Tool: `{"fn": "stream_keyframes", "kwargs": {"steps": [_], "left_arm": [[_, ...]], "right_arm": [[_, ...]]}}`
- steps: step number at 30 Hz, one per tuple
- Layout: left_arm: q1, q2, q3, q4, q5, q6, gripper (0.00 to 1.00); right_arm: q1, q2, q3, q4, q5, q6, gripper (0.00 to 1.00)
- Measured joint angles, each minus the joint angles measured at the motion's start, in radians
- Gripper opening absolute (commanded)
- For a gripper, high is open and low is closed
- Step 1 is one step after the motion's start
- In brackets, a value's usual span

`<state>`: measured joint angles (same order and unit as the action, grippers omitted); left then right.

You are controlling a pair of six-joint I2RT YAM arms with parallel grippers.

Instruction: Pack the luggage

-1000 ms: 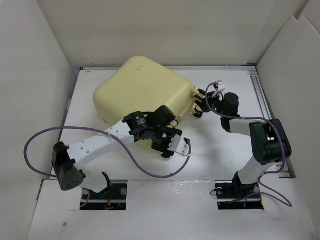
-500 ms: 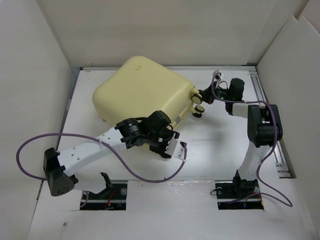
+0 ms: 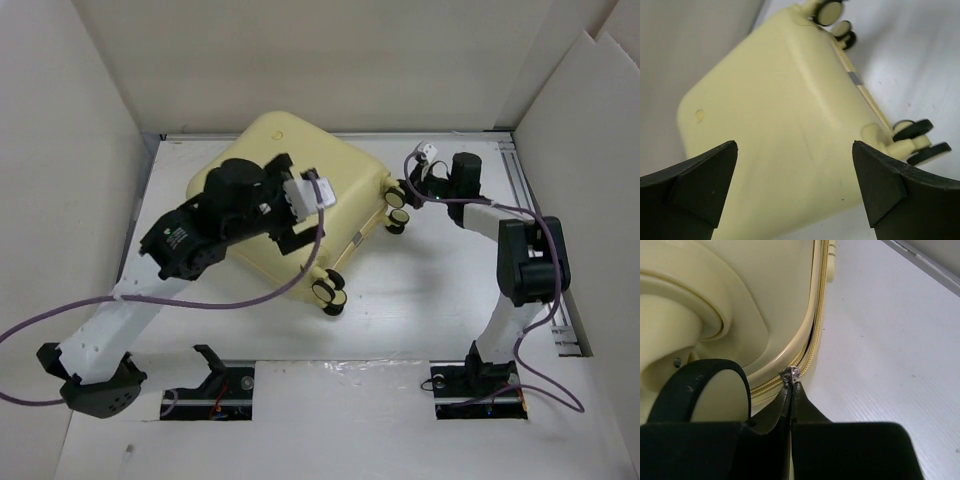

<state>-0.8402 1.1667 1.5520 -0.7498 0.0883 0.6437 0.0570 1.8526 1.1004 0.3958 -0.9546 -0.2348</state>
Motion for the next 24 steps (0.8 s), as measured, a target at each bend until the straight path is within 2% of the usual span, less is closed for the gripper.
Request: {"fn": "stream_keyframes", "kwargs": {"steps": [1,3,4,6,7,8,9,11,14,18,22,24], "left_arm": [[0.027,-0.01,0.021,0.016,0.001,-0.035,0.88],[0.135,-0.026,0.026,0.025,0.003,-0.1,0.67],[0.208,-0.026,0.018,0.02,0.0,-0.126,0.55],[0.382,-0.019,-0.03,0.024,-0.018,-0.171,0.44],[0.492,-0.008,-0.077,0.014,-0.032,-0.192,0.33],[0.52,0.0,-0.09,0.01,-0.044,-0.202,0.33],[0.592,0.019,-0.13,0.02,-0.047,-0.215,0.25],[0.702,0.048,-0.204,0.015,-0.047,-0.248,0.19],[0.864,0.061,-0.251,-0.01,-0.008,-0.281,0.15],[1.075,0.119,-0.267,0.022,0.045,-0.303,0.18],[1.084,0.332,-0.296,0.087,0.075,-0.32,0.27],[1.103,0.449,-0.252,0.106,0.061,-0.352,0.28]], "right_arm": [[0.005,-0.008,0.0,-0.024,0.019,-0.03,0.0],[0.018,-0.023,0.0,-0.061,0.049,-0.083,0.0],[0.023,-0.031,0.0,-0.077,0.065,-0.104,0.0],[0.029,-0.043,0.0,-0.102,0.09,-0.134,0.0],[0.031,-0.047,0.0,-0.112,0.098,-0.145,0.0],[0.032,-0.05,0.0,-0.122,0.106,-0.156,0.0],[0.036,-0.054,0.0,-0.131,0.114,-0.163,0.0],[0.045,-0.062,0.0,-0.146,0.128,-0.171,0.0],[0.061,-0.08,-0.01,-0.168,0.15,-0.181,0.0],[0.089,-0.117,-0.045,-0.18,0.182,-0.188,0.0],[0.135,-0.172,-0.092,-0.188,0.232,-0.192,0.0],[0.168,-0.225,-0.142,-0.204,0.275,-0.196,0.0]]}}
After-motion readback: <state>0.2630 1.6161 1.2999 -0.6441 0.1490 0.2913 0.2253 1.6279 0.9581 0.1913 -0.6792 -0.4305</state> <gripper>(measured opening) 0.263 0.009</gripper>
